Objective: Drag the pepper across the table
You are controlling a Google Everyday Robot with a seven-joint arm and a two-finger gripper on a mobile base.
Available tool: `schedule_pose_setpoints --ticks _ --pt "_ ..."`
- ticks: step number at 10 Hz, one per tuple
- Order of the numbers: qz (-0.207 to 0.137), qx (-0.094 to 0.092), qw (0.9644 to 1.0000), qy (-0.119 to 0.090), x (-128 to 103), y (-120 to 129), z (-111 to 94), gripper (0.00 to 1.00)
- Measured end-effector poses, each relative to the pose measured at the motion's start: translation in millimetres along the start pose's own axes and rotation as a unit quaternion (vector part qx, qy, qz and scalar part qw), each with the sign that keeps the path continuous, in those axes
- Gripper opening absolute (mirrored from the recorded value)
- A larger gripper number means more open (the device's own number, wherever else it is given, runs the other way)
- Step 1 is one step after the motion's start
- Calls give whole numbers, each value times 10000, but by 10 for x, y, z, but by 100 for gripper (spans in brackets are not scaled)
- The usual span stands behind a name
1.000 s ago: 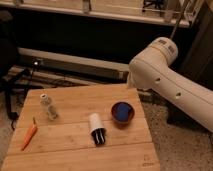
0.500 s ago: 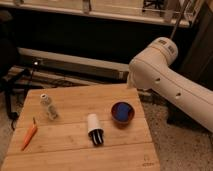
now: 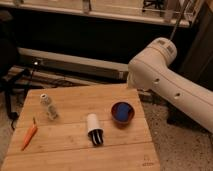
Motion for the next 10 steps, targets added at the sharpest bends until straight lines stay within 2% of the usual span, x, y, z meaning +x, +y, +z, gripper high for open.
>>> schedule_pose_setpoints --ticks 1,2,3,4,5,6,7,8,10 --pt "-453 41 9989 -145 -172 -355 35 53" --pt "-866 92 9958 -267 -332 -682 59 53" --pt "-1345 152 9900 -409 -520 -1065 68 53" --pt "-1815 252 9816 -537 -699 -1474 48 53" --pt "-2250 359 9717 -627 -879 -1856 -8 53" --pt "-2709 483 9589 -689 -1081 -2254 -81 53" --pt "-3072 544 9472 -739 -1257 -2557 -144 53" --pt "-3433 587 9338 -816 -1474 -2892 -202 53" --pt "-3751 585 9194 -1029 -1778 -3348 -211 53"
